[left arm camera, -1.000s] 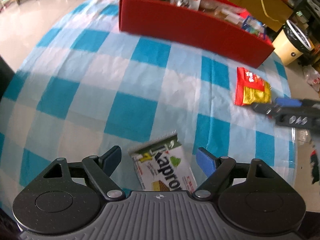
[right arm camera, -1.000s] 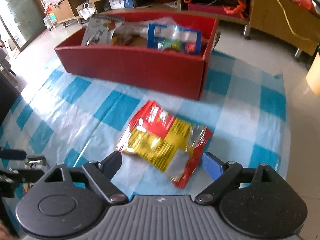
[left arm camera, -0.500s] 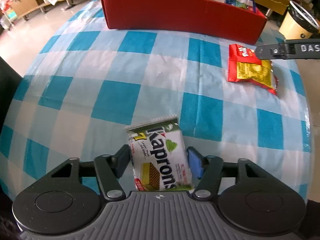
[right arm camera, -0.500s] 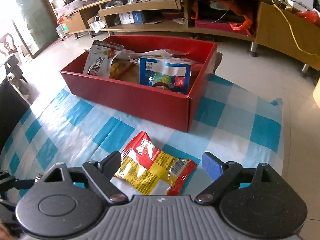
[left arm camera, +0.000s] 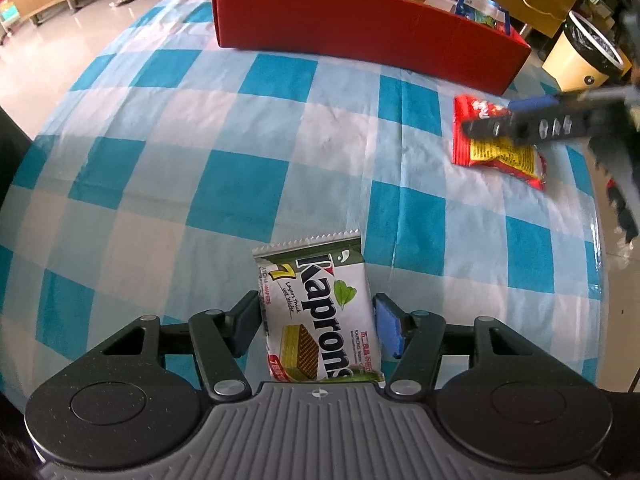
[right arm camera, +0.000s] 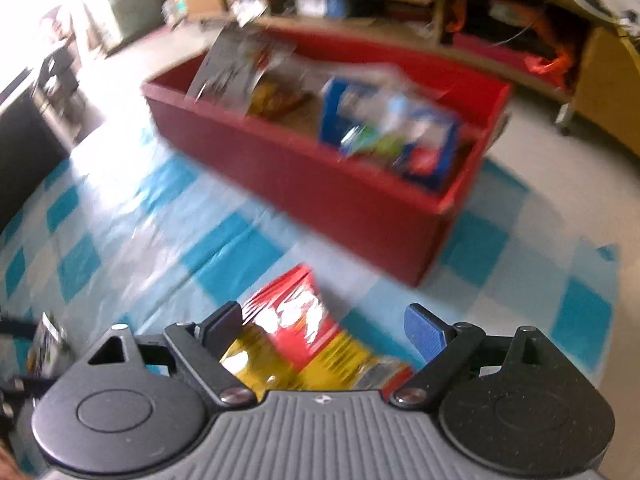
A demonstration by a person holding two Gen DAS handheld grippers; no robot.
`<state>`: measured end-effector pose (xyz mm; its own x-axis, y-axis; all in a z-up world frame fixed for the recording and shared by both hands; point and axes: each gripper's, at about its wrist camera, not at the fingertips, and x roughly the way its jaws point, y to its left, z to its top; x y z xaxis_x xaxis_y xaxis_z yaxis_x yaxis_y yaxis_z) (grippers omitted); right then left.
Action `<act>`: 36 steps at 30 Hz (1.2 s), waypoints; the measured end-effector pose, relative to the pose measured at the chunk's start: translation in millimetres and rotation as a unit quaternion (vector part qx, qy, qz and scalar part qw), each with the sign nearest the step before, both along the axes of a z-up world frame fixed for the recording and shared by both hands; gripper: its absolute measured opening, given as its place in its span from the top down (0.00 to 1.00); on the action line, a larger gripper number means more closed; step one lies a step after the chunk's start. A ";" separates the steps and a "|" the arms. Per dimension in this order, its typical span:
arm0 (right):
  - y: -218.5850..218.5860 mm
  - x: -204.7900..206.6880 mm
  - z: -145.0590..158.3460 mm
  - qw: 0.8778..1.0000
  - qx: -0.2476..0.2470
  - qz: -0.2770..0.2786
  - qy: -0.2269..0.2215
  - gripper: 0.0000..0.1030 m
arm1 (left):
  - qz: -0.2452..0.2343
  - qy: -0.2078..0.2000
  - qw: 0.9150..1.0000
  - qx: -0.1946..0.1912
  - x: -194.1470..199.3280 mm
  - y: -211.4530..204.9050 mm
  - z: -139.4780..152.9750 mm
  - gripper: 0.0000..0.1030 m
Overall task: Organize snacks
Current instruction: 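Grasp the green Kaprons wafer pack with the left tool while the right tool grasps the Trolli bag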
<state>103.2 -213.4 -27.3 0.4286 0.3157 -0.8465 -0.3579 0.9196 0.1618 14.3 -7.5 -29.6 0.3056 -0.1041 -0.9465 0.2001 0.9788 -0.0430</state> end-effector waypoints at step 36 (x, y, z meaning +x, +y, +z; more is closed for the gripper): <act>34.4 -58.1 8.3 0.995 -0.035 -0.091 -0.015 0.45 | 0.014 -0.009 1.000 -0.018 3.8 6.9 3.4 0.36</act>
<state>45.1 -179.0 -19.0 0.4990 0.1705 -0.8497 -0.1878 0.9784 0.0860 18.1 -0.6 -26.2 0.3256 -0.1299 -0.9365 0.1744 0.9818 -0.0756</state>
